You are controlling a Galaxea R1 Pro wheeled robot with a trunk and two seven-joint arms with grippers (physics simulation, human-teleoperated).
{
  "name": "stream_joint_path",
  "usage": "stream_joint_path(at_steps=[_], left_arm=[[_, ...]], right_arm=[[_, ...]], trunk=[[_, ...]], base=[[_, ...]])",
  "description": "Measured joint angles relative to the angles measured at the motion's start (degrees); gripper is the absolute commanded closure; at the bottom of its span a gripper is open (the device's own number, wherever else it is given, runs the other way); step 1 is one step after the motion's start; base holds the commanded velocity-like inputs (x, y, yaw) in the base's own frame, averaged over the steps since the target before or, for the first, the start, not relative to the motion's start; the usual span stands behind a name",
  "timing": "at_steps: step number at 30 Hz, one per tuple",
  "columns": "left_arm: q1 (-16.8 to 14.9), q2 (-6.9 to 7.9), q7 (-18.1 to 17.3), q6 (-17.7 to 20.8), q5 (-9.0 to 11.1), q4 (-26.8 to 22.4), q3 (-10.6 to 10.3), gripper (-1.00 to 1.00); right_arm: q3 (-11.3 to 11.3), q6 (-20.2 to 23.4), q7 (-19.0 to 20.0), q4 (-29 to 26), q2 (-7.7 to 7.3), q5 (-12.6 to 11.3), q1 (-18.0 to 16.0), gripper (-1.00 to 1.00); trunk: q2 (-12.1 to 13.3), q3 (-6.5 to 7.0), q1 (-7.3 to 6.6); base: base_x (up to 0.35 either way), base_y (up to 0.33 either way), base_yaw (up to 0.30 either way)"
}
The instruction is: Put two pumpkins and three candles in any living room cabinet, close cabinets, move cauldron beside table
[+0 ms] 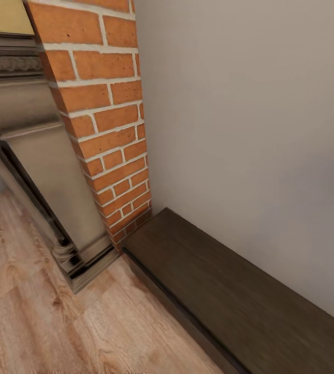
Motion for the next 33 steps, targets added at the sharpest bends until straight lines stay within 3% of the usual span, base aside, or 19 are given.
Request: stream_joint_path(at_steps=[33], left_arm=[[0.0, 0.00, 0.0, 0.0, 0.0, 0.0, 0.0, -1.00]], right_arm=[[0.0, 0.0, -0.1, 0.0, -0.08, -0.1, 0.0, -1.00]], trunk=[[0.0, 0.00, 0.00]], base=[[0.000, 0.000, 0.285]])
